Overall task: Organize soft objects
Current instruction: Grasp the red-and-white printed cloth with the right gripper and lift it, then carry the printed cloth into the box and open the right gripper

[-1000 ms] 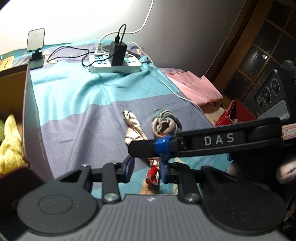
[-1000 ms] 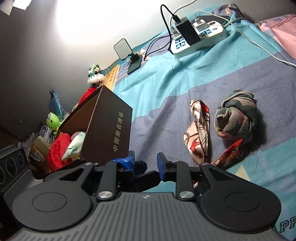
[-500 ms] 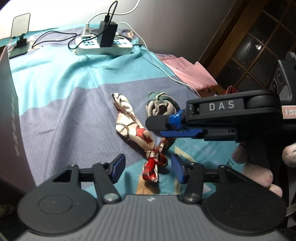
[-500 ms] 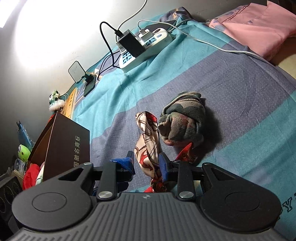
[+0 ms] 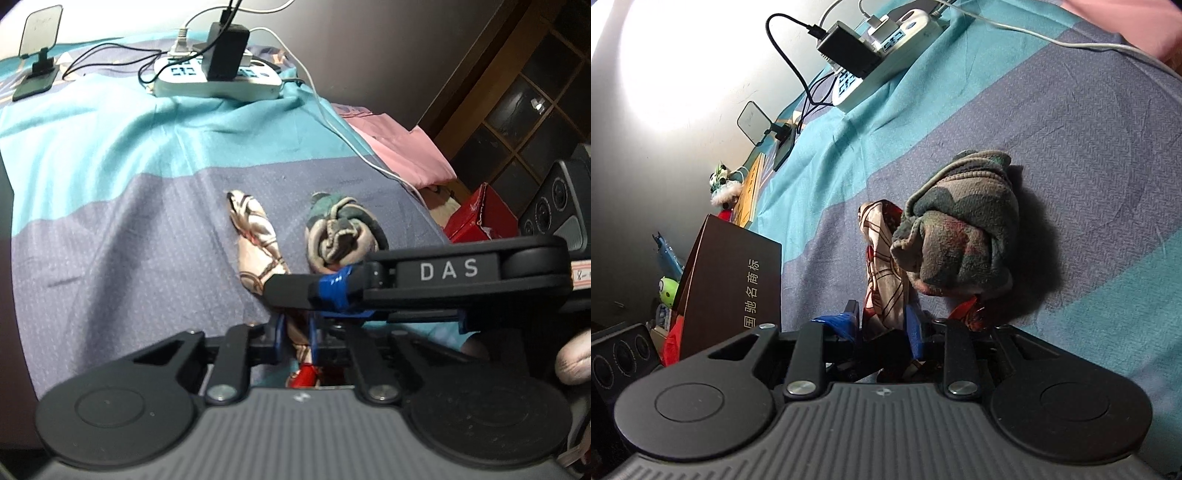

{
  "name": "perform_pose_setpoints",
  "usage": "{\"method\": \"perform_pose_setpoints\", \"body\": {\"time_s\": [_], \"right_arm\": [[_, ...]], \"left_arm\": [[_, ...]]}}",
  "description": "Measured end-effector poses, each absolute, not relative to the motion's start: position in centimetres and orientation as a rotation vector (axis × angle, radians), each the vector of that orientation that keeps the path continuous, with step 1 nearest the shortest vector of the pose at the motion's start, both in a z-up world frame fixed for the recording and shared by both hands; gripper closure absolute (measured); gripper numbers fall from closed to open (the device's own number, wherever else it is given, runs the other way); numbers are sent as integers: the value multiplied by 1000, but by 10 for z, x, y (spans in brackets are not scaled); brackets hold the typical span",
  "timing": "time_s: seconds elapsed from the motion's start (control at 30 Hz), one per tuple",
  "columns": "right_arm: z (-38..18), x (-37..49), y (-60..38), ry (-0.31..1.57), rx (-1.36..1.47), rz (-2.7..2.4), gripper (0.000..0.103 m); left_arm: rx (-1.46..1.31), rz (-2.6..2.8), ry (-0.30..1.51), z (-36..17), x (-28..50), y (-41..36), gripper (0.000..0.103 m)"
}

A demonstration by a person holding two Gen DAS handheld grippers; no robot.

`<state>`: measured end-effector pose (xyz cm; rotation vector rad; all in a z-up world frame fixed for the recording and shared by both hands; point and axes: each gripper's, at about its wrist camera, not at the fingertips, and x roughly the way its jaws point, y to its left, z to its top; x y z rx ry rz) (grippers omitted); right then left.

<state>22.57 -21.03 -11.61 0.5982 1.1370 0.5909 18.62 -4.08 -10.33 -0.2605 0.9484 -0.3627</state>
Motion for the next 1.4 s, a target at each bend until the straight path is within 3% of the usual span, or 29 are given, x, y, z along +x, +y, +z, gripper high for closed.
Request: {"method": "perform_pose_setpoints", "body": {"time_s": [0.33, 0.73, 1.1, 1.4], "right_arm": [[-67, 204, -197, 1058, 603, 749, 94], [2, 178, -96, 901, 533, 958, 94], [-6, 173, 13, 869, 393, 961, 90], [-22, 167, 28, 907, 374, 860, 90]], "left_arm": [[-243, -368, 846, -51, 146, -22, 99], [-248, -279, 642, 26, 84, 73, 99], [-292, -108, 642, 18, 65, 173, 98], [-300, -44, 706, -10, 59, 206, 97]]}}
